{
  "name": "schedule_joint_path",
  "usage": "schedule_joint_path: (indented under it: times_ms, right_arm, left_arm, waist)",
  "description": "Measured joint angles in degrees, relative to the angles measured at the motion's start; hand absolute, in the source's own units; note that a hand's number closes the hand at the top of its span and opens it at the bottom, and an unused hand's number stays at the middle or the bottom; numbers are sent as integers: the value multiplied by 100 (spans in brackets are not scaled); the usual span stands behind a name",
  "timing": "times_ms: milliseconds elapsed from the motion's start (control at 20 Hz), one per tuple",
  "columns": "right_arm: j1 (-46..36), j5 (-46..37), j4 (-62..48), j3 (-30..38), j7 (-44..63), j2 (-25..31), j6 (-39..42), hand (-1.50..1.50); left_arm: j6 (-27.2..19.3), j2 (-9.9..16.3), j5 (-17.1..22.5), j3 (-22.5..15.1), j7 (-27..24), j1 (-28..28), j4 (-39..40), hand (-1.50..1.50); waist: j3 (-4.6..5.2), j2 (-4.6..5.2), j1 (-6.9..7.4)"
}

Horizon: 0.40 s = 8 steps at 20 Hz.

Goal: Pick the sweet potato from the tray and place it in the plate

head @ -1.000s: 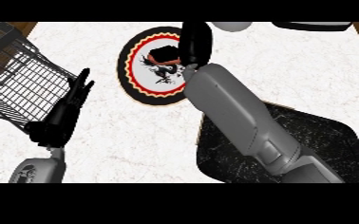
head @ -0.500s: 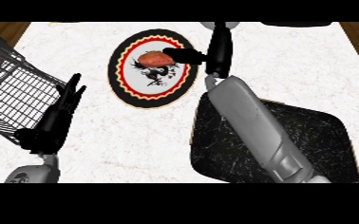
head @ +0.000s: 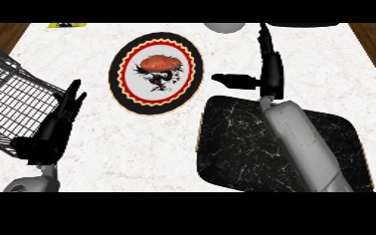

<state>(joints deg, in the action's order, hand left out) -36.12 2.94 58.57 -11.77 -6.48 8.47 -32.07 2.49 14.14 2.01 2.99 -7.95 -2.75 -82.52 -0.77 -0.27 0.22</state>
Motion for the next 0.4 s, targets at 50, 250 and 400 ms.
schedule_joint_path:
  times_ms: [50,250,400]
  right_arm:
    - [107,20,37,10,-90,30,104,-150]
    - [378,89,-114,143,-521,237,545,-150]
    - [650,111,-86,223,-774,306,735,-150]
  left_arm:
    - [49,24,23,25,-21,25,-2,0]
    - [40,-20,-31,39,-169,35,48,0]
    - [93,7,-12,78,-109,66,-3,0]
  waist:
    - [0,-5,-5]
    - [-4,-10,-3]
    - [3,-15,-9]
